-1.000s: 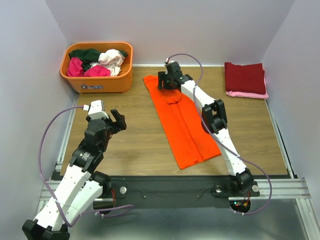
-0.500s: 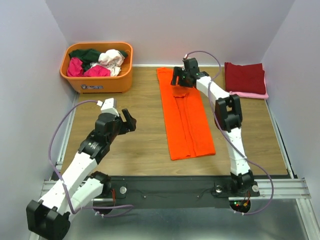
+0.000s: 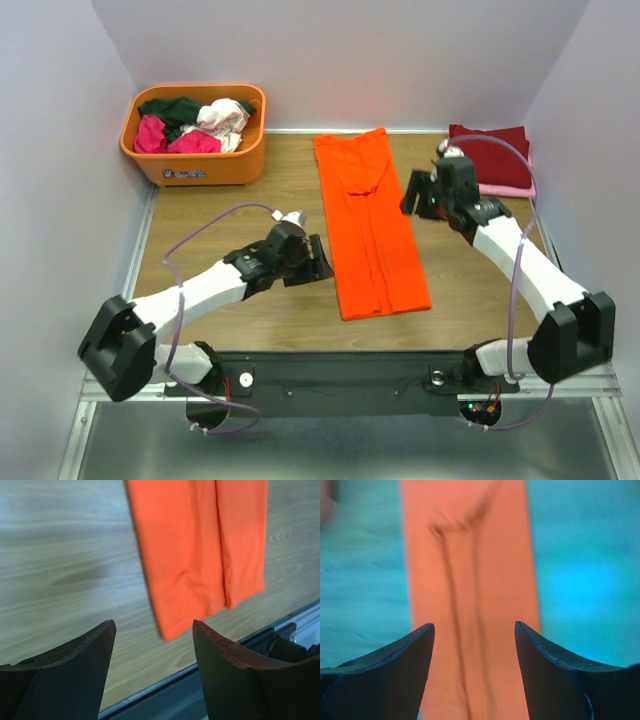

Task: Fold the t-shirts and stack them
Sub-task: Fold the tshirt

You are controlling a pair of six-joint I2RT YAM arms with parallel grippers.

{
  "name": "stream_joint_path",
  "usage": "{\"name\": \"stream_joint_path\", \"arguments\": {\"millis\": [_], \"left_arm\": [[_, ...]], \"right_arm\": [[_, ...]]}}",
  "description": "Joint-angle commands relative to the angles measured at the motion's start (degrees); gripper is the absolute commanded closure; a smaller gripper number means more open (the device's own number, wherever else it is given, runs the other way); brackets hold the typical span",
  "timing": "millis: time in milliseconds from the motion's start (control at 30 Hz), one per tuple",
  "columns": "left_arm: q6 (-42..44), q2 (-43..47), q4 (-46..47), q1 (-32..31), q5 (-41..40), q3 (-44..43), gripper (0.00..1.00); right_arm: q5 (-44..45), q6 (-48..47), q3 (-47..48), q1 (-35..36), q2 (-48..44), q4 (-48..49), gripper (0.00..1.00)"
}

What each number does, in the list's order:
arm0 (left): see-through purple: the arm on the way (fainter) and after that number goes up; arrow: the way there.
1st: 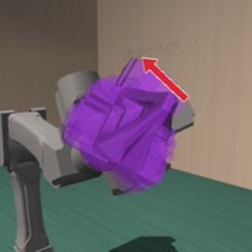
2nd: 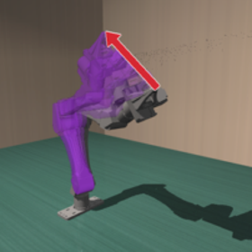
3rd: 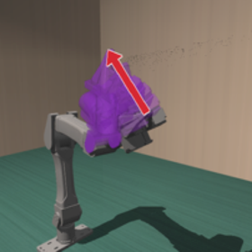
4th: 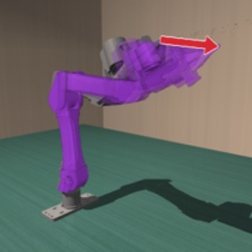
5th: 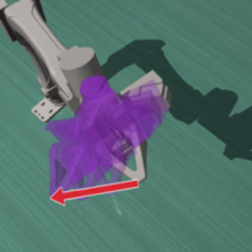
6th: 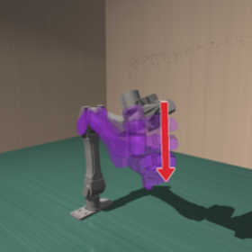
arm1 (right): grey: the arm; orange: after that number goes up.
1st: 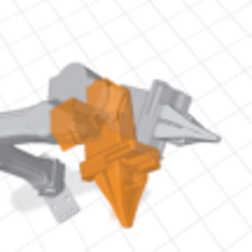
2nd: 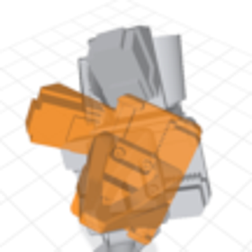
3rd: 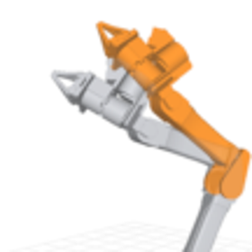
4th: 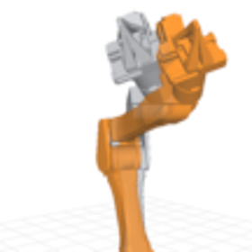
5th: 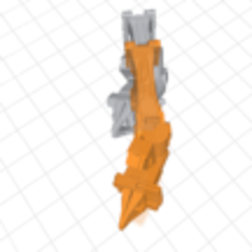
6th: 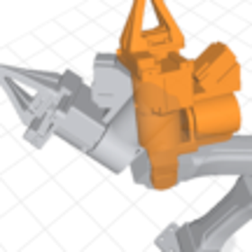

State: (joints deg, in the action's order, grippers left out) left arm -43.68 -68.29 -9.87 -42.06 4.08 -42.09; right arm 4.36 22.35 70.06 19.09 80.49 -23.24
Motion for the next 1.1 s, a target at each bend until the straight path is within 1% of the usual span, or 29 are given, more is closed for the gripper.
{"name": "stream_joint_path", "arguments": {"millis": [0, 33, 100, 133, 167, 233, 267, 367, 467, 633, 700, 833, 867, 933, 1000, 1033, 1067], "left_arm": [[-7.81, -5.87, -1.29, -5.90, -1.52, -5.19, 0.28], [-8.34, -7.19, -1.82, -7.06, -2.66, -5.90, 0.30], [-8.96, -11.48, -2.52, -9.34, -2.93, -8.26, 0.32], [-9.75, -14.64, -4.00, -11.53, -3.63, -9.15, 0.34], [-10.02, -16.33, -4.89, -12.59, -3.55, -10.89, 0.35], [-10.98, -19.41, -7.69, -15.66, -6.00, -12.66, 0.37], [-11.33, -22.12, -8.67, -16.29, -6.79, -14.15, 0.38], [-12.47, -24.77, -10.52, -17.44, -8.03, -15.22, 0.41], [-13.62, -25.22, -12.27, -17.88, -9.60, -15.92, 0.41], [-14.59, -26.89, -14.38, -18.75, -9.18, -16.71, 0.42], [-14.59, -29.08, -15.70, -19.46, -9.00, -18.28, 0.43], [-14.33, -31.99, -17.55, -19.99, -8.38, -19.79, 0.47], [-14.33, -32.25, -17.55, -20.07, -8.12, -19.79, 0.53], [-14.24, -33.39, -18.51, -20.42, -7.86, -19.96, 0.59], [-14.41, -34.01, -19.13, -20.78, -7.86, -19.88, 0.62], [-14.41, -34.19, -19.57, -20.95, -7.86, -19.70, 0.68], [-14.33, -34.28, -19.75, -20.95, -7.86, -19.61, 0.71]], "right_arm": [[1.44, 2.52, -11.58, -0.72, -6.47, -7.59, 0.30], [1.01, 2.61, -13.09, -0.72, -7.79, -8.30, 0.31], [1.00, 3.48, -16.08, -0.81, -11.91, -9.79, 0.33], [0.65, 3.58, -18.97, -0.81, -12.98, -10.76, 0.35], [0.65, 3.75, -20.30, -0.81, -14.29, -11.20, 0.36], [0.39, 4.37, -23.55, -0.72, -16.85, -12.17, 0.38], [0.30, 4.63, -24.44, -0.81, -17.55, -12.52, 0.40], [-1.19, 4.98, -27.60, -0.81, -19.23, -12.88, 0.44], [-1.99, 5.16, -29.62, -0.81, -20.46, -12.97, 0.44], [-3.21, 5.86, -29.55, -0.81, -20.55, -13.23, 0.45], [-3.65, 6.91, -29.72, -0.81, -19.85, -13.58, 0.45], [-4.10, 8.76, -30.34, -0.90, -18.70, -14.20, 0.47], [-4.01, 8.94, -30.07, -0.81, -18.44, -14.28, 0.48], [-4.10, 9.55, -29.90, -0.81, -18.70, -14.81, 0.48], [-4.10, 10.26, -29.55, -0.90, -18.70, -15.51, 0.48], [-3.66, 10.43, -29.46, -0.81, -18.44, -16.21, 0.48], [-3.40, 10.70, -29.46, -0.81, -18.18, -16.74, 0.48]]}}
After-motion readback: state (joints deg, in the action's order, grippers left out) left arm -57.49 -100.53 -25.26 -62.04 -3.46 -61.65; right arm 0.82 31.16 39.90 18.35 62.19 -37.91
